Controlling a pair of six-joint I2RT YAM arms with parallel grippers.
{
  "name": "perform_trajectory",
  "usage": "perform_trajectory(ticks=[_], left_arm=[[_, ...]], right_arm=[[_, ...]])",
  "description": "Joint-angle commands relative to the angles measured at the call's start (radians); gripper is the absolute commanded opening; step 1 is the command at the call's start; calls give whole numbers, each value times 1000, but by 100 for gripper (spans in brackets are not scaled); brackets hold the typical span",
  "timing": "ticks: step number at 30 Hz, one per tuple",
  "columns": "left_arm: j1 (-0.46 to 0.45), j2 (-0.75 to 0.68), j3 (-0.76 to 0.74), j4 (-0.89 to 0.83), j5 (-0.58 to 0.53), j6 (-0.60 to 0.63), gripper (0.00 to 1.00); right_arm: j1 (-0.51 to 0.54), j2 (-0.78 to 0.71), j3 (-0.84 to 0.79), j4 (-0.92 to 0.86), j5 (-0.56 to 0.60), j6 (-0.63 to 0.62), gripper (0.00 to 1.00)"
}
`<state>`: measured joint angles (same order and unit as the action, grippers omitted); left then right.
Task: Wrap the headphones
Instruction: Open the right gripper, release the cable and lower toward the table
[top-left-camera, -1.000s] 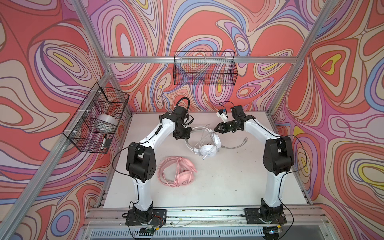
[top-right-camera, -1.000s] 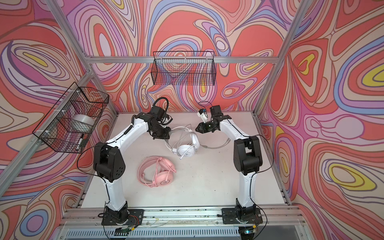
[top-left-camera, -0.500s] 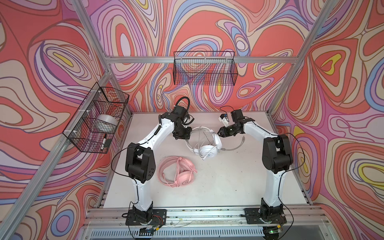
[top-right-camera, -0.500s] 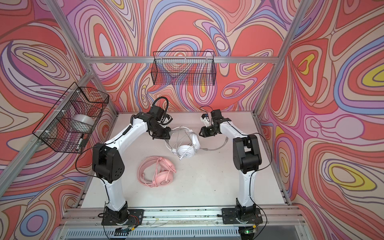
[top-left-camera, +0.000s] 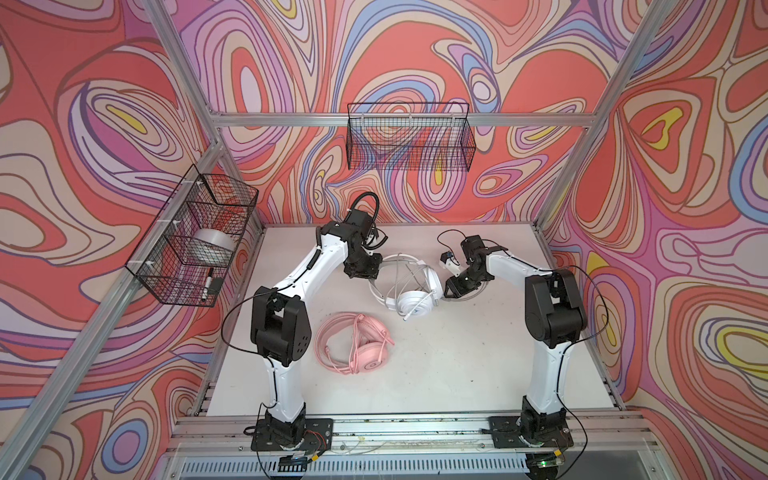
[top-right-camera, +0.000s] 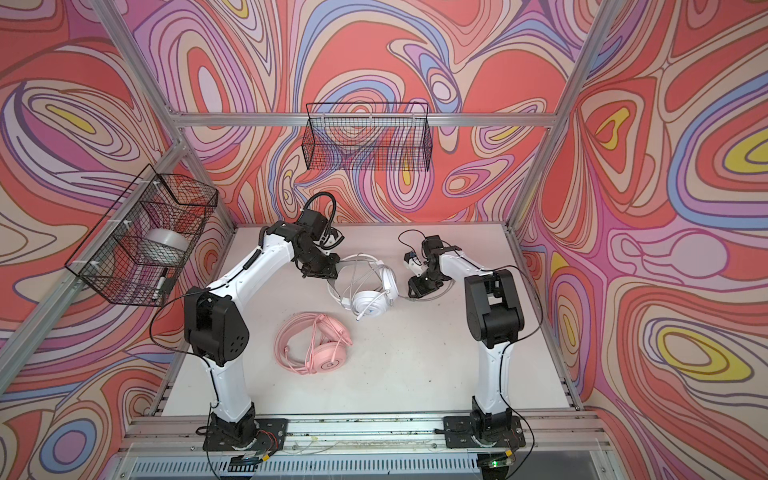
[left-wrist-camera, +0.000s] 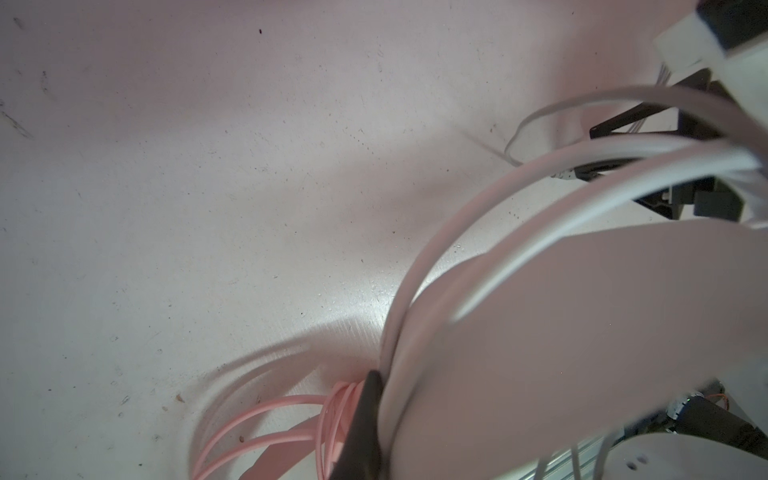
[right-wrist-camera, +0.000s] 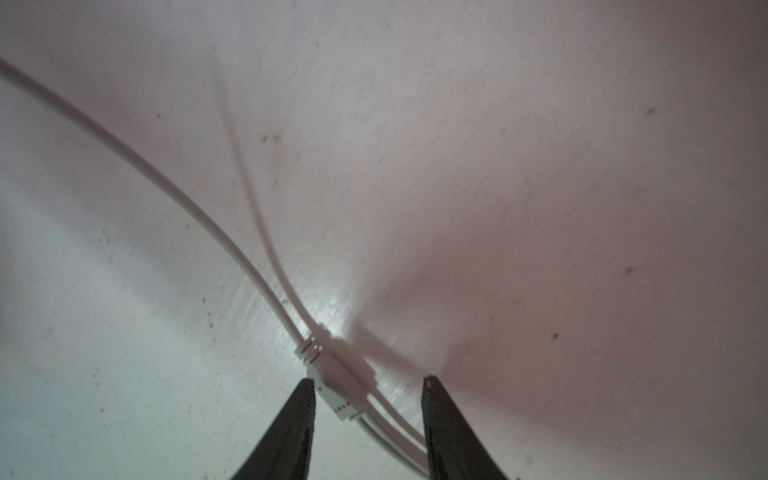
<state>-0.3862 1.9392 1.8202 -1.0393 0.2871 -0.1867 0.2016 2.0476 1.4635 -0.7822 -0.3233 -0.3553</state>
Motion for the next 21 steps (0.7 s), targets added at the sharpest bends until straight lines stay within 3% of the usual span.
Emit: perform_trajectory(ticks=[1, 10, 15, 21], left_arm=[[4, 6, 41, -39, 26, 4, 0], [4, 16, 47, -44, 31, -2, 0], [3, 17, 53, -47, 24, -7, 0], [3, 18, 66, -48, 23, -14, 0]], right_arm=[[-4, -46, -20, -32, 25, -108, 48], [8, -6, -11, -49, 110, -192, 56], [46, 29, -1, -105, 191, -238, 49], [54, 23, -33, -143, 254, -249, 35]])
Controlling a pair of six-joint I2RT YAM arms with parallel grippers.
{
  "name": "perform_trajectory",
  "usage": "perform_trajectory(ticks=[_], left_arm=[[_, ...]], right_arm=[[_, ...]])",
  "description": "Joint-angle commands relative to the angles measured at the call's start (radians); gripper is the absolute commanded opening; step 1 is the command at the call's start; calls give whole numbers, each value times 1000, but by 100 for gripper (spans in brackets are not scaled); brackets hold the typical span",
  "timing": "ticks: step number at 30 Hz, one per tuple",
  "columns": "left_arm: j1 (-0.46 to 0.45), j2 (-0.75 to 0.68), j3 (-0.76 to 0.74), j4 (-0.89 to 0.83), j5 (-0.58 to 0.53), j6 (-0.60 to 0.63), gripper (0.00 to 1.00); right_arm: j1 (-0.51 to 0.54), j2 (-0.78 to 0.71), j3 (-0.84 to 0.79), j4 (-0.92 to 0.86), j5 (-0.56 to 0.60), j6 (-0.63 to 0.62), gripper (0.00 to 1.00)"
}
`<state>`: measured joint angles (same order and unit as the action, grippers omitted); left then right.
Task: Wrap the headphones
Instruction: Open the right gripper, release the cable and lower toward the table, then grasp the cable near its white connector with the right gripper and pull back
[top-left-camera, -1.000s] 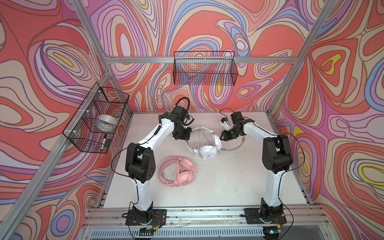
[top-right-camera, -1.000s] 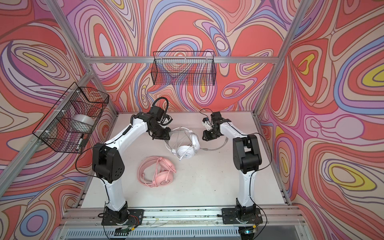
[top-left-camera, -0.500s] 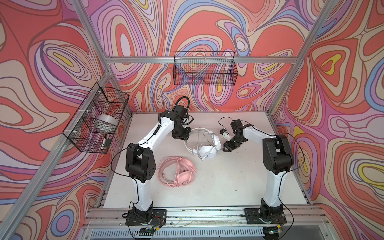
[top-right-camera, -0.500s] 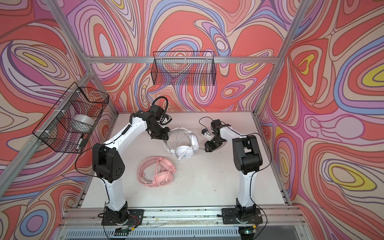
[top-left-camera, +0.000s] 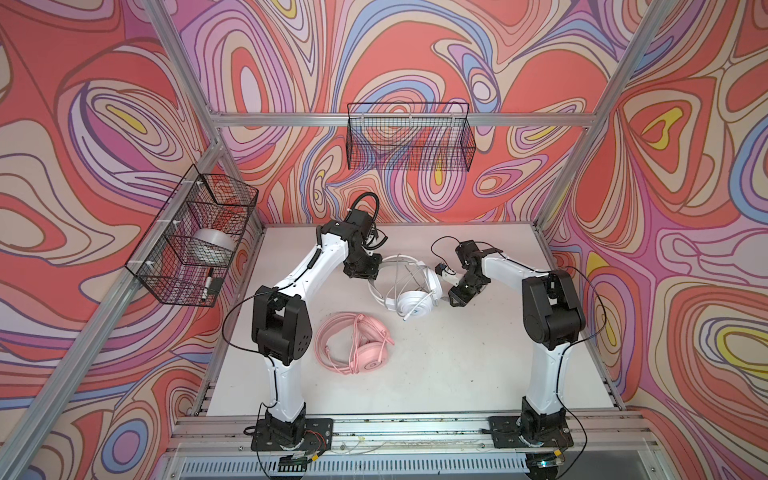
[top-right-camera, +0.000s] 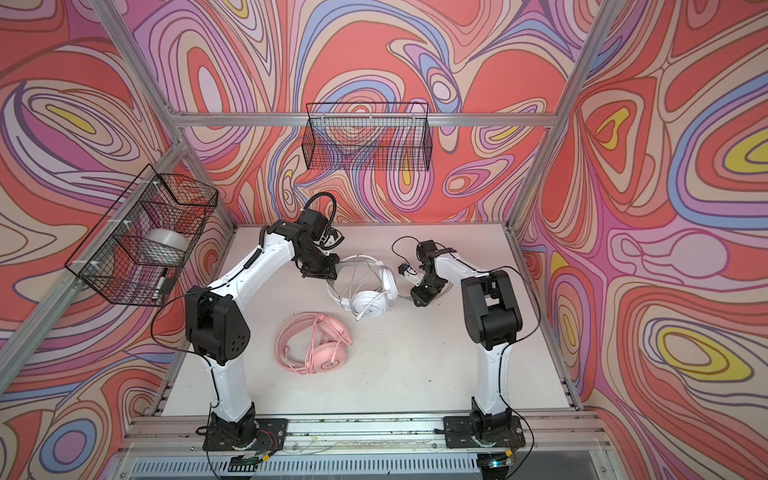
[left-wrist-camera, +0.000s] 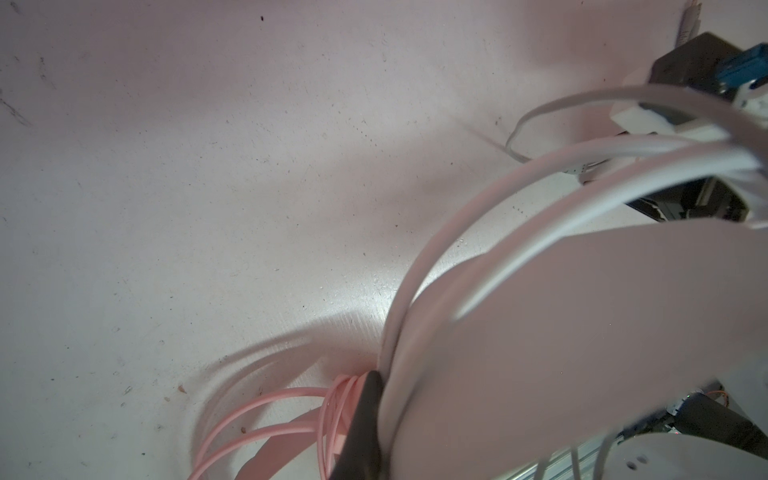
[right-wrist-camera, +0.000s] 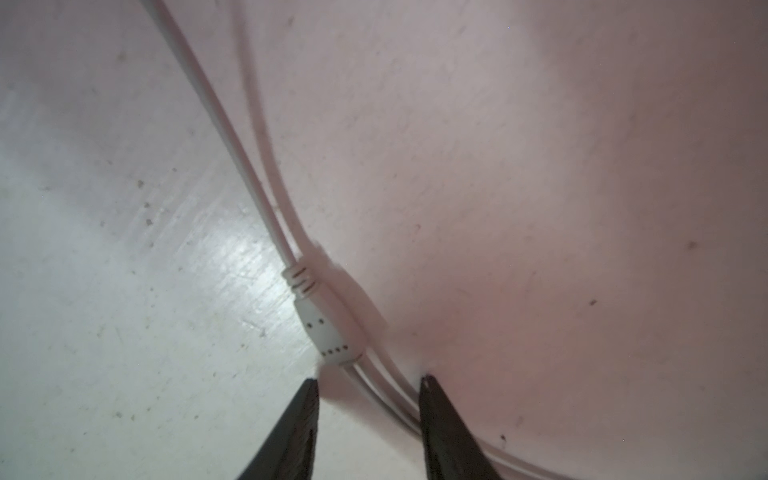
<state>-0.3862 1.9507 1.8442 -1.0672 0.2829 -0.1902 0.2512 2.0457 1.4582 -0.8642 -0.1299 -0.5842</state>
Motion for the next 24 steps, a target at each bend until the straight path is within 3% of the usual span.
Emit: perform_trajectory(ticks=[1, 3, 6, 9, 14, 24], left_arm=[[4, 7, 43, -20, 29, -11, 0], [4, 10, 49, -20, 31, -12, 0], [3, 11, 51, -22, 30, -14, 0], [5, 8, 51, -23, 25, -14, 0], [27, -11, 39, -8, 40, -40, 0], [133, -89, -28, 87, 78, -204, 0]], right_arm=[[5, 25, -35, -63, 71, -25, 31], [5, 31, -48, -65, 92, -32, 17], [5, 33, -63, -52, 97, -30, 12], [5, 10, -76, -23, 57, -23, 1], [3, -47, -113, 22, 10, 4, 0], [3, -123, -198, 72, -38, 85, 0]])
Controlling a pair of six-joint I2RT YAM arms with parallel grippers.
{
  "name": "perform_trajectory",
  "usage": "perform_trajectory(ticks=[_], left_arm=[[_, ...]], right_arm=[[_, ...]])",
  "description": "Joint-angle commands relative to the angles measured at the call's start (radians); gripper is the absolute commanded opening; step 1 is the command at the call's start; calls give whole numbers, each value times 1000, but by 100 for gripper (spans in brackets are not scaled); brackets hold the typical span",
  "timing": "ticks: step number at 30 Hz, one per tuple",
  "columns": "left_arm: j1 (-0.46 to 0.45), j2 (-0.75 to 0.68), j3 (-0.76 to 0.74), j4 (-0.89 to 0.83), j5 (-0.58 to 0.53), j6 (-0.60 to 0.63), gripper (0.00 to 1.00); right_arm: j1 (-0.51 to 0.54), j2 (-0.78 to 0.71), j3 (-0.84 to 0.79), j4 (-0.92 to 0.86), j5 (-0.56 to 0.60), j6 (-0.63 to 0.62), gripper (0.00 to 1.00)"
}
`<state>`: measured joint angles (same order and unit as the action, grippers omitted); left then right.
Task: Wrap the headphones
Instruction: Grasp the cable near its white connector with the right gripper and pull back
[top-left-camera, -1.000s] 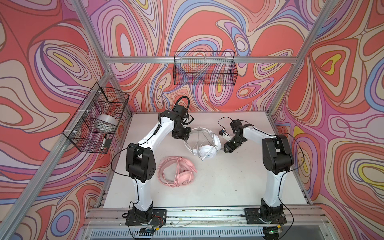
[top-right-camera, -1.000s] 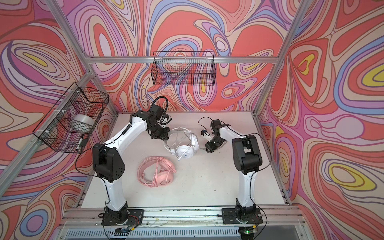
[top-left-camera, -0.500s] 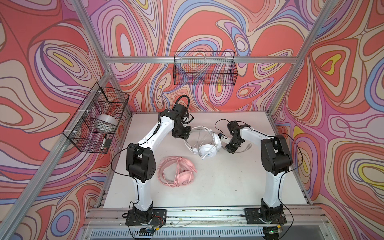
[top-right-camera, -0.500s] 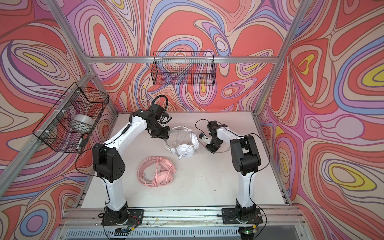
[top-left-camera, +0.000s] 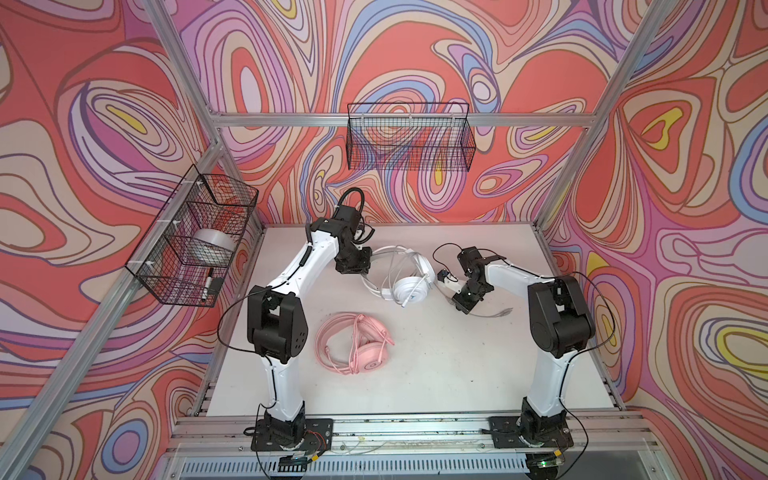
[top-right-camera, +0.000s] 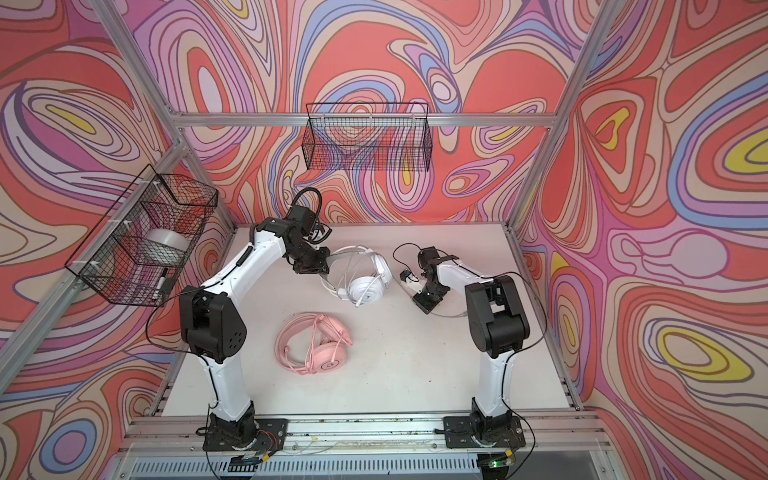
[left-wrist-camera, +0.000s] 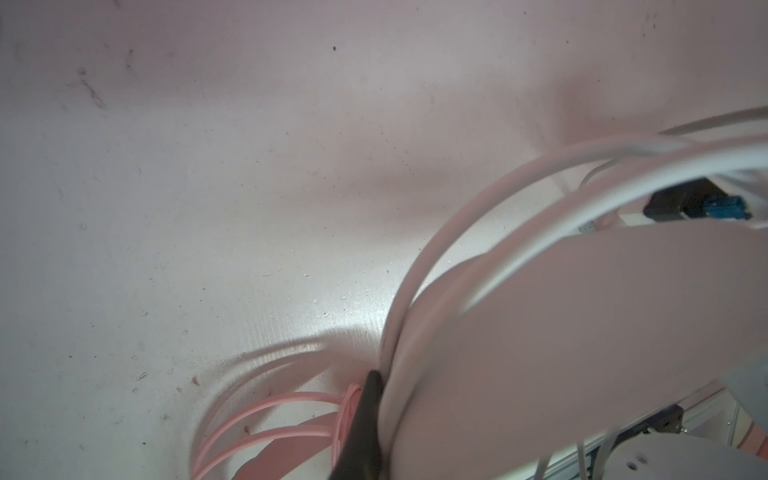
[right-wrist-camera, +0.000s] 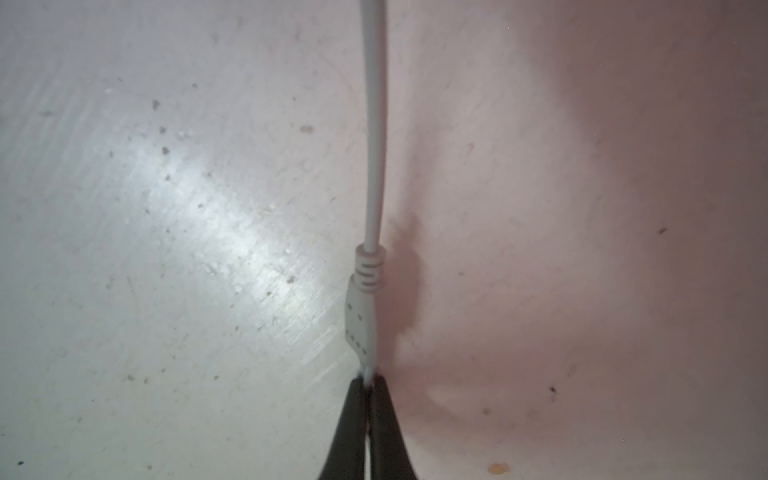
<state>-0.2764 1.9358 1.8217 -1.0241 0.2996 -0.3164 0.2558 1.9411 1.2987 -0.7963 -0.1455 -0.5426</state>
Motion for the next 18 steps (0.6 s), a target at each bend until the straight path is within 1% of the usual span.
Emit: perform_trajectory(ticks=[1, 10, 18], left_arm=[[32, -80, -13, 53, 70, -90, 0], [113, -154, -108, 203, 174, -236, 0], [140, -173, -147, 281, 153, -372, 0]], right_arm=[[-1, -25, -45, 6, -26, 50, 0], [-1, -30, -64, -18, -14, 77, 0], [9, -98, -100, 14, -40, 100, 0]])
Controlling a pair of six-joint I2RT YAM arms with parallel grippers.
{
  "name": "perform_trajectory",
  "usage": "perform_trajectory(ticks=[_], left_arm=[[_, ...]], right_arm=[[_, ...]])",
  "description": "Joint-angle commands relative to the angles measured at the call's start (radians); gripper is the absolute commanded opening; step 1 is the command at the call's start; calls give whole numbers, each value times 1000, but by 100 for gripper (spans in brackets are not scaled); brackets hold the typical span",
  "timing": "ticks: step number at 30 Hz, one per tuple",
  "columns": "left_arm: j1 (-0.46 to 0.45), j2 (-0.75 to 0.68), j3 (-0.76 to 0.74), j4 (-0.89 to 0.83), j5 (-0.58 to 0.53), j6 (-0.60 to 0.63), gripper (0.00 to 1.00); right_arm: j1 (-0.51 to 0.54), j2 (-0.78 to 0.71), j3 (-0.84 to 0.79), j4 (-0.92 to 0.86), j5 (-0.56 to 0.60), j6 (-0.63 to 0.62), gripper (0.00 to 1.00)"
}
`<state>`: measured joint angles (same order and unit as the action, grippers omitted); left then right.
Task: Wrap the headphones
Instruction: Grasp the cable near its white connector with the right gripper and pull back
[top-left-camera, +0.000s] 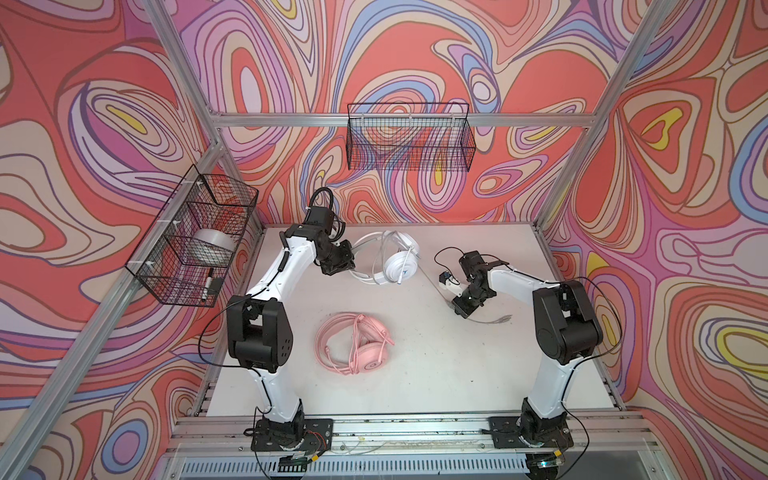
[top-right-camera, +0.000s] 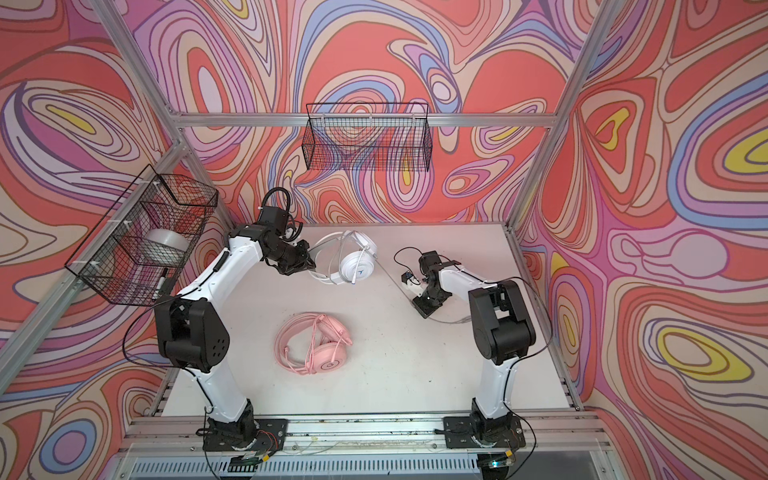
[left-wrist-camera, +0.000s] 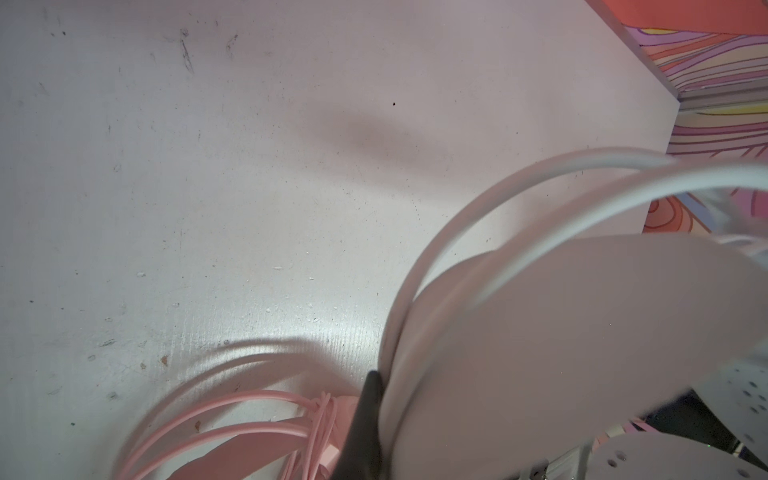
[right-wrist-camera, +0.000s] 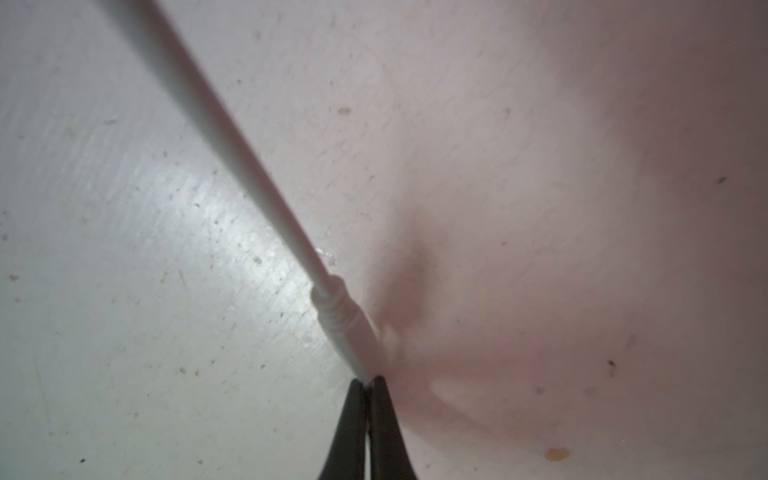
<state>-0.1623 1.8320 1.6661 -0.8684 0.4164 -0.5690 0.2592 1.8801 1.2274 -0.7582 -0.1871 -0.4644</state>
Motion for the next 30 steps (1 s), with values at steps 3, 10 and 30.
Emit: perform_trajectory(ticks=[3, 10, 30], left_arm=[[26, -68, 9, 130, 12, -157, 0], [26, -61, 4, 118, -49, -191, 0], [26, -34, -44, 39, -134, -92, 0]], right_arm=[[22, -69, -53, 5, 2, 33, 0], [97, -65, -69, 7, -22, 62, 0], [124, 121, 23, -167, 79, 75, 16]])
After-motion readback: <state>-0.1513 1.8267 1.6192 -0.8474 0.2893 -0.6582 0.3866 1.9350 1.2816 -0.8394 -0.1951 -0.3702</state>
